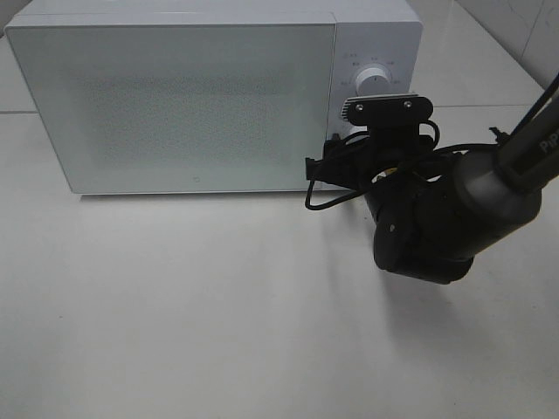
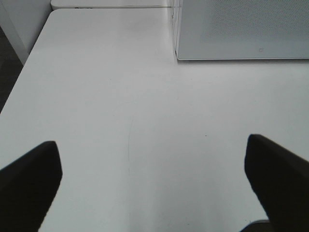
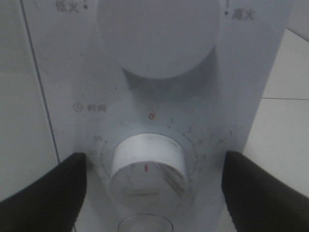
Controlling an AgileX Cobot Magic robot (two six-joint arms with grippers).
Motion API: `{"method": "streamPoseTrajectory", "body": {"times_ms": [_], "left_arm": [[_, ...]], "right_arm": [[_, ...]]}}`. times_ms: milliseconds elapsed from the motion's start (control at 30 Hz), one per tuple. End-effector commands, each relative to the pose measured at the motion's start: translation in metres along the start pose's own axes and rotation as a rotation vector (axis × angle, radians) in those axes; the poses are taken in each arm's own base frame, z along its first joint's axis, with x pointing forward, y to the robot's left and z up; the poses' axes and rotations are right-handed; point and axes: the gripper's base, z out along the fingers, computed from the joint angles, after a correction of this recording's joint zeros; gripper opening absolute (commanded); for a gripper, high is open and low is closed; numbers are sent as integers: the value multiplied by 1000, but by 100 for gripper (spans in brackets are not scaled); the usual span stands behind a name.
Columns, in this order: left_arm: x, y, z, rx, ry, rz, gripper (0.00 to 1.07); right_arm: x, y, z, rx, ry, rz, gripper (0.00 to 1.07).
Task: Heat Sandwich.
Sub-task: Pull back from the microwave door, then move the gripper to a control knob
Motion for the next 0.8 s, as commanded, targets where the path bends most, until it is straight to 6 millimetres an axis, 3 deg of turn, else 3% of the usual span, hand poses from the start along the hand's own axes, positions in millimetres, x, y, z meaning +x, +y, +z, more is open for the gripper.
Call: {"method": "streamPoseTrajectory", "body": {"times_ms": [33, 133, 167, 233, 300, 433, 800], "left_arm": [[1, -1, -3, 6, -37, -7, 98], [1, -1, -3, 6, -37, -7, 98], [1, -1, -3, 6, -37, -7, 98], [1, -1, -3, 6, -37, -7, 98], [1, -1, -3, 6, -37, -7, 98], [1, -1, -3, 6, -37, -7, 98], [1, -1, -3, 6, -37, -7, 98]], "right_arm": [[-3, -1, 3, 0, -10, 2, 67], [-3, -1, 3, 3, -9, 3, 46], [-3, -1, 3, 3, -9, 3, 46], [-3, -1, 3, 4, -14, 3, 30], [-3, -1, 3, 6, -17, 2, 22], [-3, -1, 3, 6, -17, 2, 16], [-5, -2, 2, 13, -41, 2, 19]]}}
